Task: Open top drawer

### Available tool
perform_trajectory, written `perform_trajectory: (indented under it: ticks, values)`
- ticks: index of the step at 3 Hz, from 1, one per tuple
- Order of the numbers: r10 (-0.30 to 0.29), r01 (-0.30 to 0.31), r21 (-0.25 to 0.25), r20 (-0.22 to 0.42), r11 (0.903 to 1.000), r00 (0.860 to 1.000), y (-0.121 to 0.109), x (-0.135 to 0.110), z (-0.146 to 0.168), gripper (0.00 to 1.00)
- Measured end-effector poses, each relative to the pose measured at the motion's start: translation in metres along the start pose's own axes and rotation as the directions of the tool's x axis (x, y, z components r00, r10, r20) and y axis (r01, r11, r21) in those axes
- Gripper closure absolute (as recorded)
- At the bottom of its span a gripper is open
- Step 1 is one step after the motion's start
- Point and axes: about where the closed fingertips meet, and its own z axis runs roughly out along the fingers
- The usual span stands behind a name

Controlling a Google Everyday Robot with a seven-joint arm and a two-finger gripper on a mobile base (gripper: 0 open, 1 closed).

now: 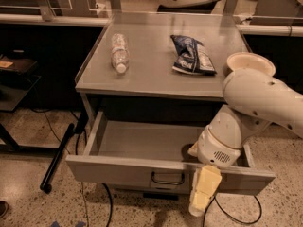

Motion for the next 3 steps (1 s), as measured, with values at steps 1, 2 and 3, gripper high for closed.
perform_trajectory:
  ticks: [1,2,3]
  values:
    - [0.01,-0.009,0.014,-0.031,0.9999,0.999,-0.022,-0.001,0.005,0.0]
    - [0.042,-0.042,-0.008,-0.059,0.9991,0.997,-0.027,0.012,0.022,0.0]
    - [0.079,-0.081,-0.03,-0.046,0.9963,0.996,-0.017,0.035,0.035,0.0]
